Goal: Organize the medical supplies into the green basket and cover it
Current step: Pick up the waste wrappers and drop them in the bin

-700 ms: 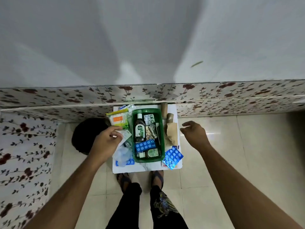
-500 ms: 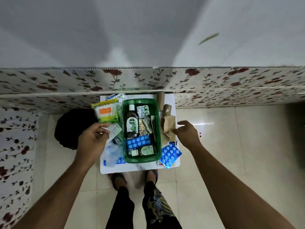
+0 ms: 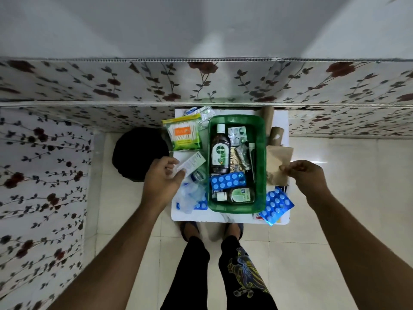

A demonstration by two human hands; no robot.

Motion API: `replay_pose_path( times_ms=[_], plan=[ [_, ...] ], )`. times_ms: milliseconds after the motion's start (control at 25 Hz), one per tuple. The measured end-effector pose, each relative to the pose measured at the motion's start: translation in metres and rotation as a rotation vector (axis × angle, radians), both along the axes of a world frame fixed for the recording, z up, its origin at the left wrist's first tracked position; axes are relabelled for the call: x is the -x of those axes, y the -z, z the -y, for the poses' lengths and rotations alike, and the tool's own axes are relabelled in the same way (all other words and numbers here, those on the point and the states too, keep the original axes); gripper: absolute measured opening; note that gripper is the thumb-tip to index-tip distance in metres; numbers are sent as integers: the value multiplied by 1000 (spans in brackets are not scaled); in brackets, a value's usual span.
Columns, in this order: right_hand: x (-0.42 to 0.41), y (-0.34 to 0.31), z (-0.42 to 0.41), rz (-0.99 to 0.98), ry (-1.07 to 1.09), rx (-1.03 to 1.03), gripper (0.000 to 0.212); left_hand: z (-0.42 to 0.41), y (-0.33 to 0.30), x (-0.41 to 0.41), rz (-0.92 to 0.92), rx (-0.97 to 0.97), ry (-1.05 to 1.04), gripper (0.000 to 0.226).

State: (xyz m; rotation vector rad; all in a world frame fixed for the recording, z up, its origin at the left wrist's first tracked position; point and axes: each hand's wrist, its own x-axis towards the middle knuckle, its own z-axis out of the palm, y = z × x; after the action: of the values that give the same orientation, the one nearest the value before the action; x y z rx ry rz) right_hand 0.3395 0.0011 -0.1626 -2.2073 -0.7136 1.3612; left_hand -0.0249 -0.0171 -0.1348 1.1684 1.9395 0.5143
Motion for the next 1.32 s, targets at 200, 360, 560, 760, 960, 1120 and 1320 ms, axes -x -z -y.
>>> replay_pose_path(
  times_ms=[200,360,560,760,960,1120,1320],
  plan=[
    [-3,-15,6,-129,58,-17,21,33,5,0,-213,32,355,47],
    [1,-40,11,-153,82,-66,16,36,-4,2,-208,31,331,31],
    [13,-99,3,-102,125,-247,14,34,-24,23,-186,102,255,29],
    [53,-144,-11,-119,19,-350,16,43,-26,16,-116,177,120,29],
    [100,-140,-20,-143,-41,-350,21,65,1,7,-240,168,185,18],
    [146,-142,-15,-209,-56,-345,22,72,-10,27,53,262,-215,12],
    [247,-123,-12,-218,-242,-318,12,60,-28,116,461,101,-824,22]
  ],
)
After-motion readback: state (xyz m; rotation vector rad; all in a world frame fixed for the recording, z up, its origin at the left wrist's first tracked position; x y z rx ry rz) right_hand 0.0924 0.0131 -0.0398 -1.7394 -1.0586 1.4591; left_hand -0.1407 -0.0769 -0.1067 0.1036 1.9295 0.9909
